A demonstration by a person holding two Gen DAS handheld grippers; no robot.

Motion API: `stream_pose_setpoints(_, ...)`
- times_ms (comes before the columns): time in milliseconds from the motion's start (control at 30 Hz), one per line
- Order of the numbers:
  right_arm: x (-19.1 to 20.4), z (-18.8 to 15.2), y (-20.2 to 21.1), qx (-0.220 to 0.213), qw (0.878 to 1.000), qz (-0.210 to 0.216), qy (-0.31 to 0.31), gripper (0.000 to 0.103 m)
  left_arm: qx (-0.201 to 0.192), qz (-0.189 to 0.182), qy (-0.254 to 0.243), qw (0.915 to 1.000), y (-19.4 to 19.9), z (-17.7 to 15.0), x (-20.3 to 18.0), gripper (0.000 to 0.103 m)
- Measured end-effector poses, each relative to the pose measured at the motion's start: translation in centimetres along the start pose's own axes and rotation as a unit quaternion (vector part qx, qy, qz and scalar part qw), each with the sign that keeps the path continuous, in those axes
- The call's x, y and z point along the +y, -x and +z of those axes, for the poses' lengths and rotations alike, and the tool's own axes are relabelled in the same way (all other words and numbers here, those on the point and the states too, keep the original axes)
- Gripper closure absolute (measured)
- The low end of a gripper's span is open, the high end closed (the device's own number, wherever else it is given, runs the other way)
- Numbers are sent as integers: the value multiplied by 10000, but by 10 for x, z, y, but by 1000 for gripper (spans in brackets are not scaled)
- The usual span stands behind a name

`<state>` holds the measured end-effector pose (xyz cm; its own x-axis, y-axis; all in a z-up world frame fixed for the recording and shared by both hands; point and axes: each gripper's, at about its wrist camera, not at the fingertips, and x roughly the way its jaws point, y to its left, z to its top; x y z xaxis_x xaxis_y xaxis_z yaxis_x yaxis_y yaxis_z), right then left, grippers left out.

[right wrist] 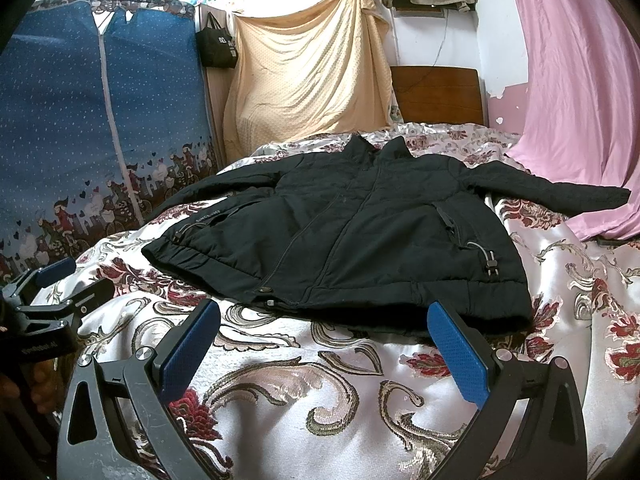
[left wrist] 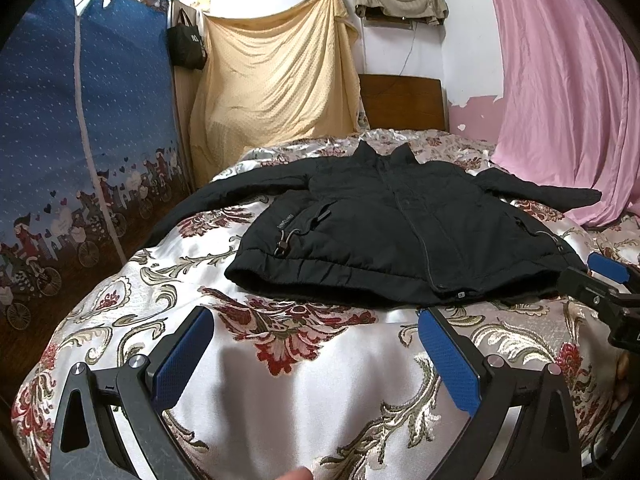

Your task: Fold large clothes

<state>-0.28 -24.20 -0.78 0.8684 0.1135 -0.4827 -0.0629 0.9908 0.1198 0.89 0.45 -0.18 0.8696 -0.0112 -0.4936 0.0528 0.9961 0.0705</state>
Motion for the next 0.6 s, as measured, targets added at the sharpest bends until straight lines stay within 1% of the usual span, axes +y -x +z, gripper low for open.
stream_pose_setpoints(67,-4,4,0,64,9999,-87,-65,1,139,-140,30,9998,-5,8,-1,0)
stream_pose_setpoints(133,-12,14,-4,177,9997,-81,-169,1,290,-316,-93,9990,-13,19,-6,0)
stream_pose_setpoints(233,-34,27,-11,323,9989,-38,-329,1,392,-448,-342,9976,-26,41,-20,0)
stream_pose_setpoints(333,-64,46,-19,412,9983,-165,-385,1,467,-684,-551,9950,-44,68,-42,0)
stream_pose_setpoints(400,-90,59,-27,529,9971,-264,-477,1,599,-846,-693,9922,-61,85,-60,0)
stream_pose_setpoints(433,-110,70,-35,648,9956,-339,-586,1,655,-953,-761,9904,-72,95,-70,0)
stream_pose_setpoints(467,-126,77,-41,701,9942,-417,-702,1,721,-1049,-814,9885,-86,104,-81,0)
stream_pose_setpoints(500,-151,87,-48,724,9919,-516,-905,1,772,-1118,-852,9871,-97,111,-91,0)
stream_pose_setpoints(533,-168,93,-53,710,9902,-601,-1040,1,841,-1207,-894,9851,-113,120,-103,0)
stream_pose_setpoints(600,-214,110,-64,588,9846,-924,-1361,1,957,-1324,-954,9819,-147,136,-130,0)
